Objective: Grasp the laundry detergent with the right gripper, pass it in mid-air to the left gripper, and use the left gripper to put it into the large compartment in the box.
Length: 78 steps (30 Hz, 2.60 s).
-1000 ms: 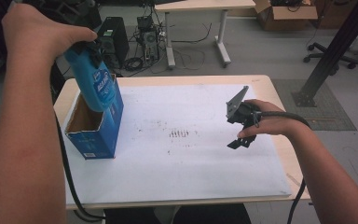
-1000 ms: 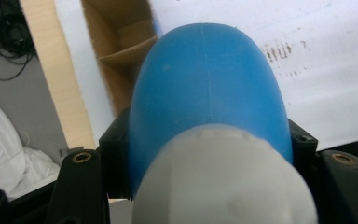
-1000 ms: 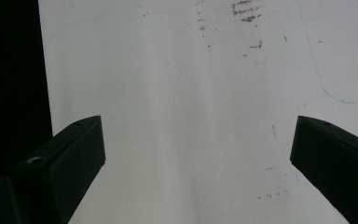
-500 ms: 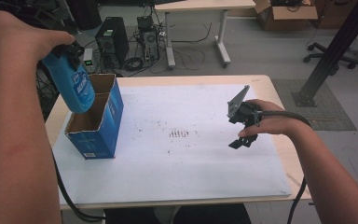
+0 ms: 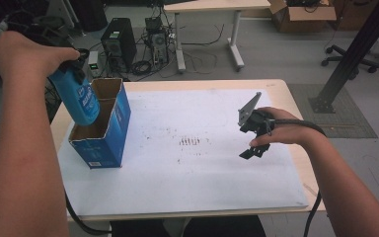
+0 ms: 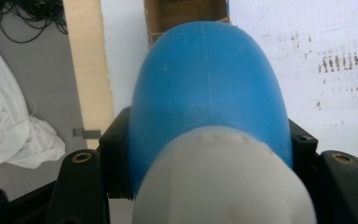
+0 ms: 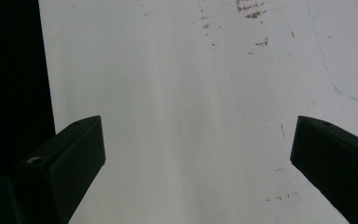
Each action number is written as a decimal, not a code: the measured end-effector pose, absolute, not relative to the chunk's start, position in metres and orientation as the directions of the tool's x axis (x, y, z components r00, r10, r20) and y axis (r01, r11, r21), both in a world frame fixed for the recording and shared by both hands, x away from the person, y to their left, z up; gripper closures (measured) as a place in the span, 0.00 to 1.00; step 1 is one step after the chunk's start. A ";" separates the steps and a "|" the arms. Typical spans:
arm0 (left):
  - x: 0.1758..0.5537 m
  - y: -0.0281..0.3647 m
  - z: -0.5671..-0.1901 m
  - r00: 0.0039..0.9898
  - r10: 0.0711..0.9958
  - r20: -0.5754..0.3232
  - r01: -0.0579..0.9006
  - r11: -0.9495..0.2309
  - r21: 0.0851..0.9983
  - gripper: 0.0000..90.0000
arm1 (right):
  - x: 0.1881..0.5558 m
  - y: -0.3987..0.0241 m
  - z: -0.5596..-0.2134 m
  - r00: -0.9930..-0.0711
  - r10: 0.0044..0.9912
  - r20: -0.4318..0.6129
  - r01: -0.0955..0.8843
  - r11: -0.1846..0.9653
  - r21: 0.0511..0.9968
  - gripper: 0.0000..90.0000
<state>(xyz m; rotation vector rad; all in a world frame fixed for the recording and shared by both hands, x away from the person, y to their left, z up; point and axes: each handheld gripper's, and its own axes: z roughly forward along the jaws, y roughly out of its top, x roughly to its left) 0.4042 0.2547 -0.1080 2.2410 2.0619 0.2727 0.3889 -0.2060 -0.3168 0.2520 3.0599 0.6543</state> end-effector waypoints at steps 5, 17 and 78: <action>0.409 0.256 -0.126 0.072 0.995 0.073 0.981 -0.084 0.176 0.42 | 0.388 -0.204 -0.318 -0.988 0.152 0.029 0.151 0.901 0.406 0.03; 0.418 0.262 -0.162 0.070 0.995 0.067 0.986 -0.079 0.146 0.42 | 0.387 -0.202 -0.323 -0.988 0.152 0.036 0.154 0.899 0.409 0.03; 0.435 0.267 -0.288 0.085 0.995 0.059 0.994 -0.088 0.063 0.42 | 0.386 -0.194 -0.337 -0.989 0.141 0.055 0.151 0.906 0.397 0.03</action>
